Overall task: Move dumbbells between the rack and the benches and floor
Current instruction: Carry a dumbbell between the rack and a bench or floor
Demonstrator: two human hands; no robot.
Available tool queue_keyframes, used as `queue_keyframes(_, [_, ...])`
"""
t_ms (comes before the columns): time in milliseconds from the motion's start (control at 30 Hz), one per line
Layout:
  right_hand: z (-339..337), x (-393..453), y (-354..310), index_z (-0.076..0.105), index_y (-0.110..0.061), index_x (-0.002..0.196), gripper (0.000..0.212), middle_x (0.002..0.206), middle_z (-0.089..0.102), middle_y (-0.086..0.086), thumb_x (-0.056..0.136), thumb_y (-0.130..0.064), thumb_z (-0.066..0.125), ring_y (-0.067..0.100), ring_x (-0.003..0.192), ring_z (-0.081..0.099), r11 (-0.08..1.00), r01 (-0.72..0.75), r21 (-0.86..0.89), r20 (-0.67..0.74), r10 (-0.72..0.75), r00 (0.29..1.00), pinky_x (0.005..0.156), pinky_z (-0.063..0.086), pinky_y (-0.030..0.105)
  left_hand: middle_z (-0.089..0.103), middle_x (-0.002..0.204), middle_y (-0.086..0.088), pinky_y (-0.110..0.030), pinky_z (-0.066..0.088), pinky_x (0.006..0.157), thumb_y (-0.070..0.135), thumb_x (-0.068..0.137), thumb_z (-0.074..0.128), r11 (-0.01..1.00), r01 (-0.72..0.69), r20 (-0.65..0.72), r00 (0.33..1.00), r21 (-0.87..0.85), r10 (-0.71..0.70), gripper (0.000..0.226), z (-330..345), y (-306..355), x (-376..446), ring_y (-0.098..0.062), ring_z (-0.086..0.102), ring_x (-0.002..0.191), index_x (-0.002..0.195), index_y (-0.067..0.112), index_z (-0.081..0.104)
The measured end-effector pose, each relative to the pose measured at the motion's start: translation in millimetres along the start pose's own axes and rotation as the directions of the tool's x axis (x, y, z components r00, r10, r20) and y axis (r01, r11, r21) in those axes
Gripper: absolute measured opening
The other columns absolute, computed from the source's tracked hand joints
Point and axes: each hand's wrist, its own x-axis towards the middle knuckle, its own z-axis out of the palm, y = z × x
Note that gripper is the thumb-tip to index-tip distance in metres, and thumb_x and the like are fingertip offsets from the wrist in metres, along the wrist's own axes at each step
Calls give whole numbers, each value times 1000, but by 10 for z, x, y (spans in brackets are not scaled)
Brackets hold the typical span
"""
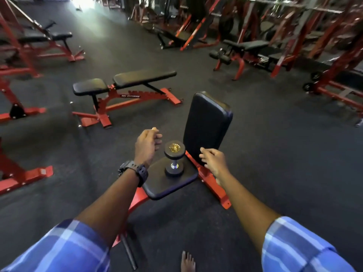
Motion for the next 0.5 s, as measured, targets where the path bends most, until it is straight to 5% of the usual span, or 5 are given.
queue_keyframes(167, [241, 1220, 255, 70, -36, 80, 18, 76, 73, -5, 63, -33, 65, 17, 76, 68, 988, -113, -109, 66, 121, 990, 77, 57, 40, 65, 89, -3, -25, 41, 65, 27, 103, 45, 993, 120, -47, 992, 7, -120, 26, 304, -356, 893, -14, 57, 74, 87, 17, 62])
queue_keyframes(367, [654, 2197, 625, 64, -20, 106, 31, 100, 73, -1, 81, -3, 55, 16, 92, 66, 952, -82, -294, 146, 130, 981, 85, 53, 32, 65, 98, -4, -31, 43, 86, 44, 89, 52, 957, 258, -80, 965, 133, -250, 28, 472, -1130, 1725, -18, 57, 92, 83, 22, 67])
queue_keyframes(500, [866, 2815, 1231, 57, -6, 119, 45, 116, 68, 12, 79, 13, 48, 18, 96, 62, 898, -161, -408, 160, 244, 956, 87, 49, 32, 61, 135, -3, -38, 35, 115, 49, 94, 45, 916, 337, -107, 941, 217, -321, 61, 511, -1700, 2175, -19, 53, 128, 131, 5, 64])
